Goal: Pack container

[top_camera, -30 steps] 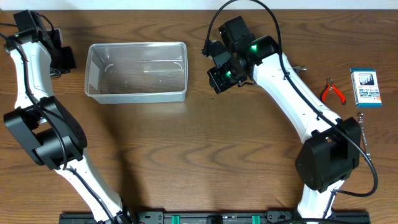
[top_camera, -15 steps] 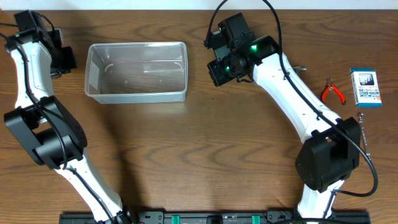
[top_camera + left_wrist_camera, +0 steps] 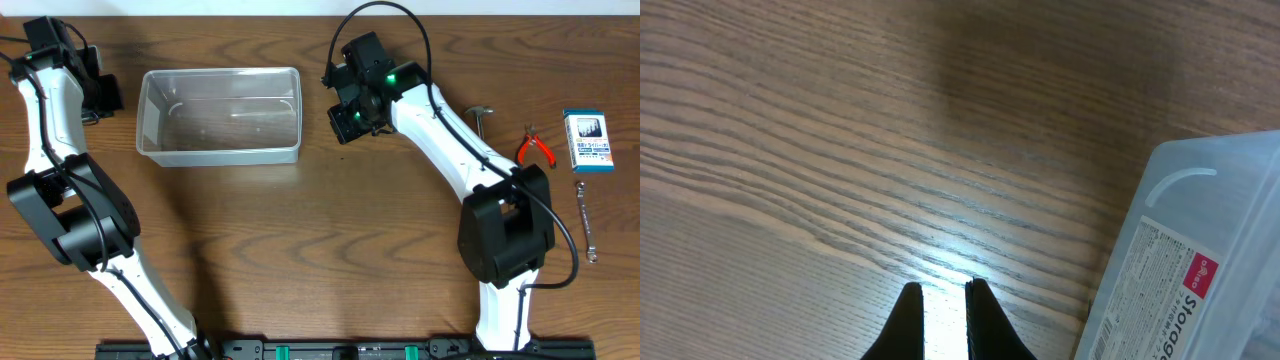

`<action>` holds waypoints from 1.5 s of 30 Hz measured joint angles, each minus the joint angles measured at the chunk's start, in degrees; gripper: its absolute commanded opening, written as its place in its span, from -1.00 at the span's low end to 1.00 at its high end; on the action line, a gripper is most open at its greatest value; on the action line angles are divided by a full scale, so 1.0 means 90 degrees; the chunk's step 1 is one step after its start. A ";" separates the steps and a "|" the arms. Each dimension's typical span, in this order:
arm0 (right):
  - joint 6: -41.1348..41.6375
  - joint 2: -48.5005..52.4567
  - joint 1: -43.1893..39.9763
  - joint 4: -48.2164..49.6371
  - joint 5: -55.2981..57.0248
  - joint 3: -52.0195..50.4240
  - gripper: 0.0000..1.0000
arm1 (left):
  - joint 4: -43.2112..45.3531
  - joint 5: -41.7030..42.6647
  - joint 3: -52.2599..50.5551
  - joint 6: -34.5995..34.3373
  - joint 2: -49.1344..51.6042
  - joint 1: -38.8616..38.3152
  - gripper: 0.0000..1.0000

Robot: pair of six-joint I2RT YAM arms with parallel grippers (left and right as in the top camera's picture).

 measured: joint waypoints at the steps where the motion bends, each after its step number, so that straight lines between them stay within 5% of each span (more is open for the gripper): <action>1: 0.0017 0.0019 0.0000 0.0046 -0.0027 0.0000 -0.98 | 0.0002 -0.0002 0.0000 -0.0002 0.0000 0.0002 -0.88; 45: 0.0950 0.0721 0.0000 0.1360 -0.0471 0.0000 -0.98 | 0.0027 0.0580 0.0000 0.0000 0.0015 0.0000 -0.88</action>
